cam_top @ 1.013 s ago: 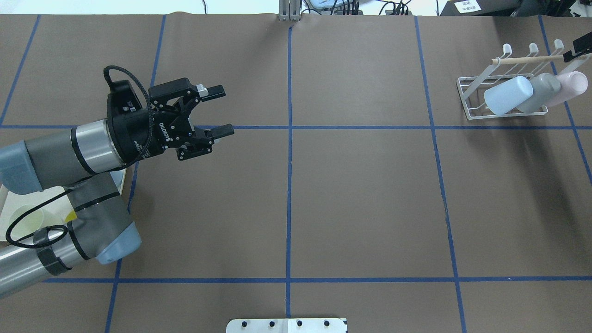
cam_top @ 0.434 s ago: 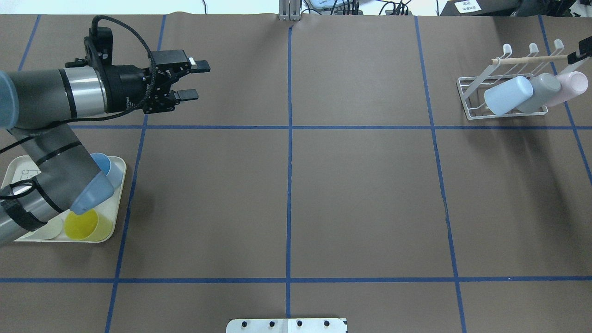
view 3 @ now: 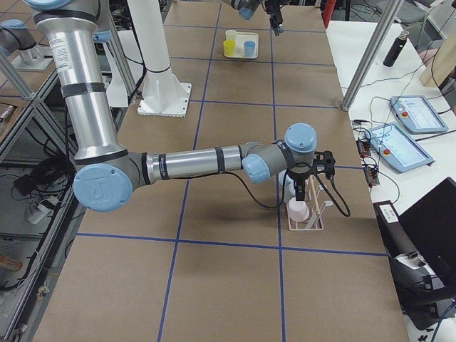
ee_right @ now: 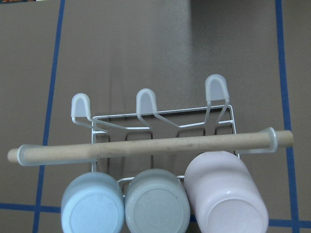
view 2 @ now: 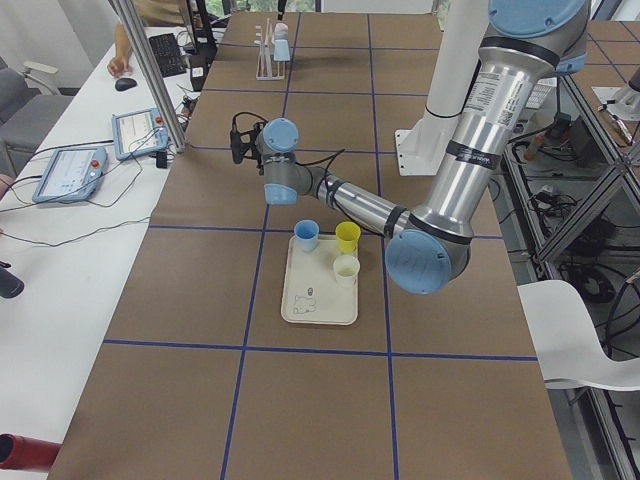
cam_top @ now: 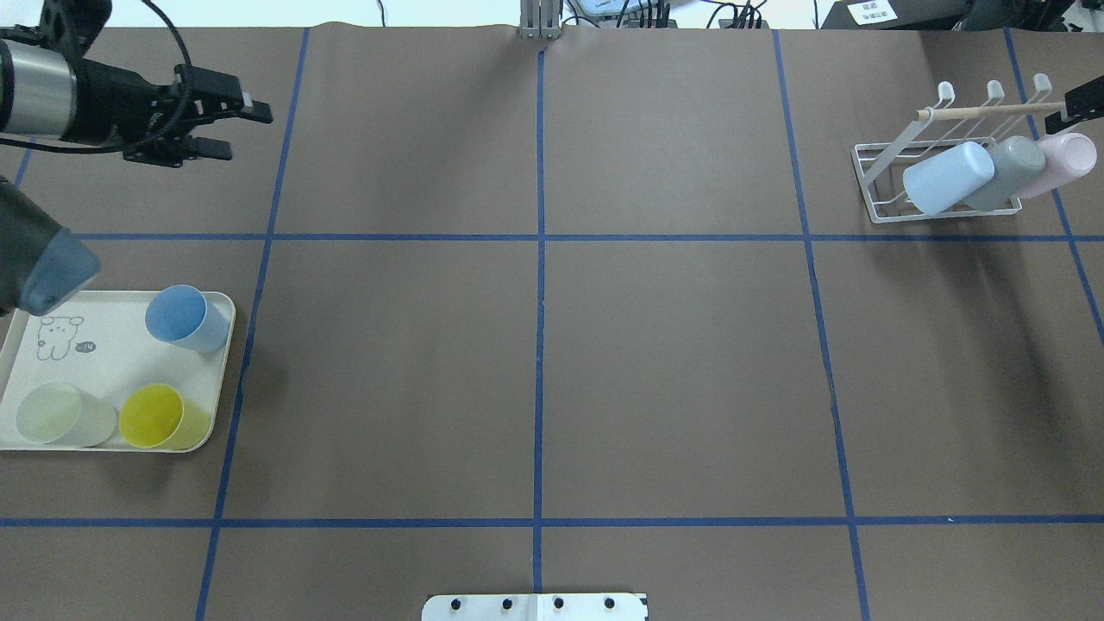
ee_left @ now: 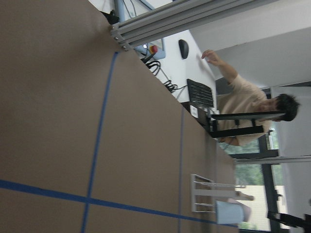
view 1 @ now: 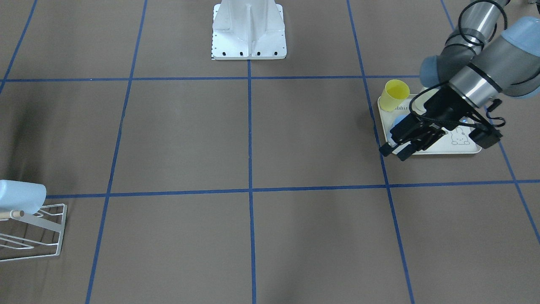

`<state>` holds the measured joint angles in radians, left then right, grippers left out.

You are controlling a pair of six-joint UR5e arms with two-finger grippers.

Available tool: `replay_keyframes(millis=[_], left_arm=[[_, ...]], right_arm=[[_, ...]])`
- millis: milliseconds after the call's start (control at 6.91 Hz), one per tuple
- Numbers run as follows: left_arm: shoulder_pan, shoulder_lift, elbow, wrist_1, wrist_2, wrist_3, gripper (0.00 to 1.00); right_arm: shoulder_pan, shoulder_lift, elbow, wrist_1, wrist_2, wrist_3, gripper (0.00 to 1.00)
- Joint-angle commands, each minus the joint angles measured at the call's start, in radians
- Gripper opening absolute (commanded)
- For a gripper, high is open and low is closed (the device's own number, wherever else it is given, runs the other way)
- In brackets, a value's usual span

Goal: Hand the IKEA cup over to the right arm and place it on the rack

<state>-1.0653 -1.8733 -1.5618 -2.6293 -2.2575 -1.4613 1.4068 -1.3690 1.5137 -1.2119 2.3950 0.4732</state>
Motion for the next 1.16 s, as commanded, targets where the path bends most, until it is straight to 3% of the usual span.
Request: replay_keyframes(millis=[0,434,1013], left_arm=[[-0.054,0.142,0.009,0.048,-0.100,0.302,0.90],[-0.050,0.348,-0.018,0.140,-0.152,0.540,0.90],[-0.012,0.549,-0.113,0.141,-0.157,0.549,0.90]], right_arm=[[-0.032,-0.011,0.016,0.000,0.003,0.001,1.00],[-0.080,-0.012,0.042,0.002,0.003,0.001,1.00],[-0.106,-0.012,0.049,0.002,0.001,0.016,1.00]])
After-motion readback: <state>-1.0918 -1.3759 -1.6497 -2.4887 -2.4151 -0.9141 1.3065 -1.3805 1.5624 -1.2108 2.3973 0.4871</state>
